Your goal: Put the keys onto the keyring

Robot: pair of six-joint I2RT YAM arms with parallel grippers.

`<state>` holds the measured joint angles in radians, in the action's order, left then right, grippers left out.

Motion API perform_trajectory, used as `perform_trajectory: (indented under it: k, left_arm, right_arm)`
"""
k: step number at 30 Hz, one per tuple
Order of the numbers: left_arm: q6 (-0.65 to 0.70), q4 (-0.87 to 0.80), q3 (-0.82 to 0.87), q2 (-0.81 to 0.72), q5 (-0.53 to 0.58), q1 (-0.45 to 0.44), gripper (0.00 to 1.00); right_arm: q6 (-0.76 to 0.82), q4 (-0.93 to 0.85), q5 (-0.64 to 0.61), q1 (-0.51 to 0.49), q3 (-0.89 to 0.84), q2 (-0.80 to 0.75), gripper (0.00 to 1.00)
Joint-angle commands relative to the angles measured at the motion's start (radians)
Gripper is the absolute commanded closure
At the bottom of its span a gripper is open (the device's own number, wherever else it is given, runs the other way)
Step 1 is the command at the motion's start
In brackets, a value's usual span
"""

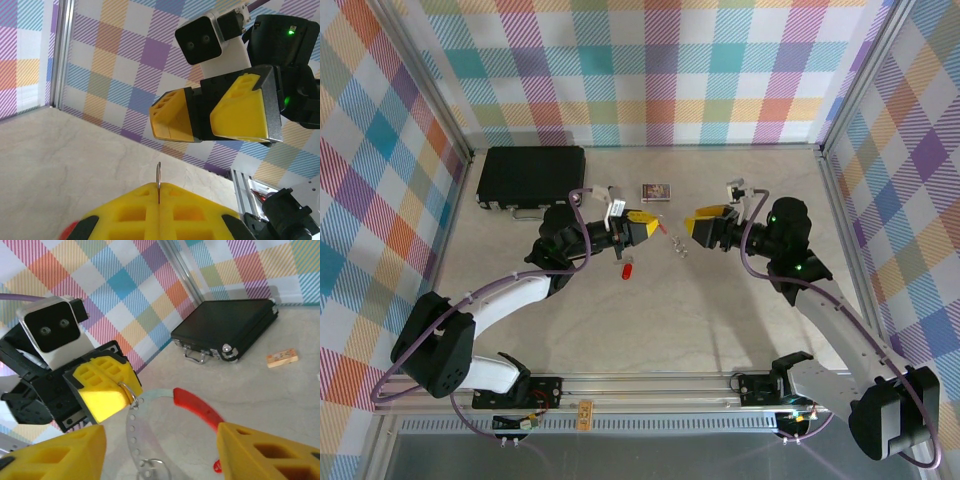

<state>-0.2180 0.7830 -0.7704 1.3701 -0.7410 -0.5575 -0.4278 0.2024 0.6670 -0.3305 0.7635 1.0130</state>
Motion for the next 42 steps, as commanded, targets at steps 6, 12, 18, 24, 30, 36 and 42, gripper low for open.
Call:
perform_trajectory:
  k: [6,12,18,24,30,36,42]
  left_arm:
    - [0.140,-0.209,-0.082,-0.055,-0.070,0.008,1.00]
    - [0.158,-0.182,-0.073,-0.052,-0.080,0.008,1.00]
    - [0.211,-0.180,-0.048,-0.070,-0.023,0.008,1.00]
    - [0.321,-0.153,-0.001,-0.094,0.043,-0.002,1.00]
    - [0.523,-0.148,0.074,-0.152,0.274,-0.054,1.00]
    - [0.766,-0.076,0.163,-0.198,0.563,-0.141,1.00]
    - [0.874,0.109,0.256,-0.200,0.700,-0.170,1.00]
  right_arm:
    - [0.066,-0.025,0.080,-0.024,0.041,0.017,0.46]
    - [0.077,-0.082,0.093,-0.038,0.072,0.047,0.51]
    - [0.080,-0.085,0.082,-0.042,0.062,0.048,0.50]
    - [0.080,-0.085,0.081,-0.044,0.063,0.061,0.47]
    - [0.080,-0.080,0.050,-0.044,0.059,0.057,0.43]
    - [0.075,-0.074,0.026,-0.044,0.062,0.058,0.32]
    - [0.061,-0.065,0.018,-0.044,0.063,0.064,0.22]
